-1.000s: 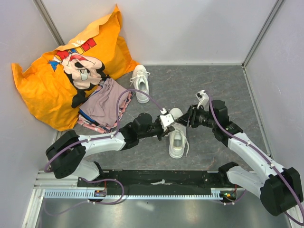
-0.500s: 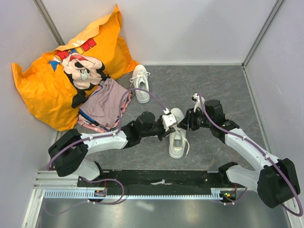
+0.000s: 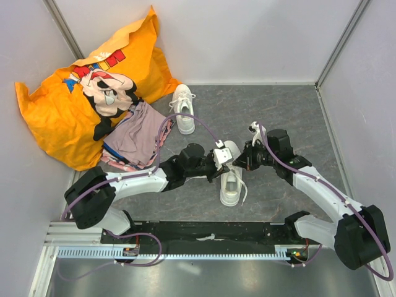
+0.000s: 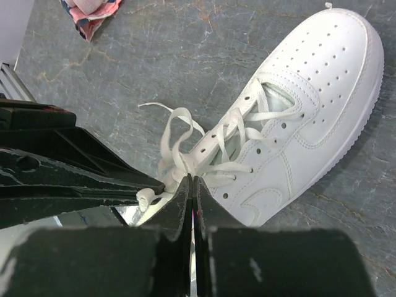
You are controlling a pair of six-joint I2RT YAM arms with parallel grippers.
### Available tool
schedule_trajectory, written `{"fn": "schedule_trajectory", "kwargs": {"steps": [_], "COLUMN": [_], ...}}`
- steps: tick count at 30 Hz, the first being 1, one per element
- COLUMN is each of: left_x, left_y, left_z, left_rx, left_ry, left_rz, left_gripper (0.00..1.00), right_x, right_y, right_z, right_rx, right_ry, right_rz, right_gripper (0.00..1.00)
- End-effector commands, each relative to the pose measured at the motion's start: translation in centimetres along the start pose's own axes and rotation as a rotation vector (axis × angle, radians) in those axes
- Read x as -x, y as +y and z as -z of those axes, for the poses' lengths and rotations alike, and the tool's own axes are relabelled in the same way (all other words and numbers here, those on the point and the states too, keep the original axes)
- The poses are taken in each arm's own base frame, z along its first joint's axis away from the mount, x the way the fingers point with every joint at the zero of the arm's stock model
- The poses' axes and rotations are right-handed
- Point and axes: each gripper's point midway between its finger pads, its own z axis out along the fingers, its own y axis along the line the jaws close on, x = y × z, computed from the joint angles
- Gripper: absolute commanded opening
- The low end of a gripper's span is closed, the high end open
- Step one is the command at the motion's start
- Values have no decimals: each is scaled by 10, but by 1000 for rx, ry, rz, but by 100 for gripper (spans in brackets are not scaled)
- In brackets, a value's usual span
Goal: Tie the shoes
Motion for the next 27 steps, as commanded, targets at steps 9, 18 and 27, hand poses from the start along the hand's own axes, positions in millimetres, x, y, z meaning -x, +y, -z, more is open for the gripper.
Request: {"fn": "schedule_trajectory", "kwargs": {"steps": [9, 18, 27], "left_x": [-8, -16, -21], "left_y": [3, 12, 23], "left_z": [-10, -17, -16], "left_rx": [-31, -15, 8], "left_ry": [72, 137, 163], "left_rz": [-7, 73, 165], "left_gripper": [2, 2, 2], "right_x": [32, 30, 25], "right_y": [14, 21, 18], "right_z": [12, 15, 15], "right_rx": [47, 83, 76], "right_ry": [-102, -110, -105], "right_rz": [28, 33, 33], "right_gripper": [0, 0, 0]}}
